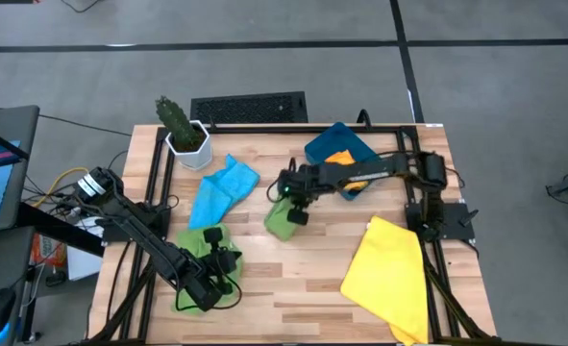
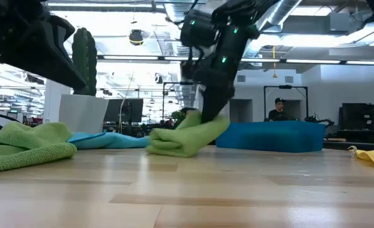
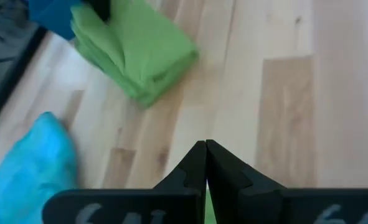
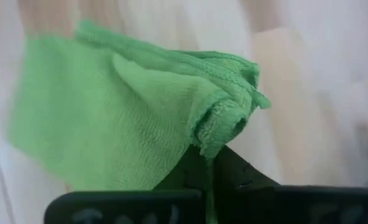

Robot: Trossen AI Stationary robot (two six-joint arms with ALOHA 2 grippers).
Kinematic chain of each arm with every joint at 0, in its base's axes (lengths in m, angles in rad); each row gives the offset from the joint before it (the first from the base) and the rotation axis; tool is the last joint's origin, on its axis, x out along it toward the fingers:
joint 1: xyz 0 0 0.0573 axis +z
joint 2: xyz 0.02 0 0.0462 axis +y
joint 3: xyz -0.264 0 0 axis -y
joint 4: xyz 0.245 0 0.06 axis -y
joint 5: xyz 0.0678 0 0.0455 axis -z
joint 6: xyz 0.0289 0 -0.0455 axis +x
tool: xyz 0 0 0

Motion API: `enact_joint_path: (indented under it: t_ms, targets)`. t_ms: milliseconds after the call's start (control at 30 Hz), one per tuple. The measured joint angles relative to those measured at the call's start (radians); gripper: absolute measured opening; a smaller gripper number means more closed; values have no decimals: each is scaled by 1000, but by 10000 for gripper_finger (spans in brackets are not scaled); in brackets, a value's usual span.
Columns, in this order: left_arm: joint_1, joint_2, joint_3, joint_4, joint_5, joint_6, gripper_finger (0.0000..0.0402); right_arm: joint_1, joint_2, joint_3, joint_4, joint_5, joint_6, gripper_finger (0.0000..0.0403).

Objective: Fold microfiber towels
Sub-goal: Put the folded green microfiber towel into the blue bin

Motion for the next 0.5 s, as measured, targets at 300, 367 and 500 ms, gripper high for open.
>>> enact_joint_path:
  t_ms: [300,367,500]
  targets:
    - [2,0,0,-168,-112,-57,0,-41,-252,3,-264,50,-197,23]
    - [8,0,0,-193,-139,-65,0,-46,-307,3,-349,54,-285,23]
    - [33,0,0,-215,-157,-68,0,-68,-408,3,-483,82,-427,23]
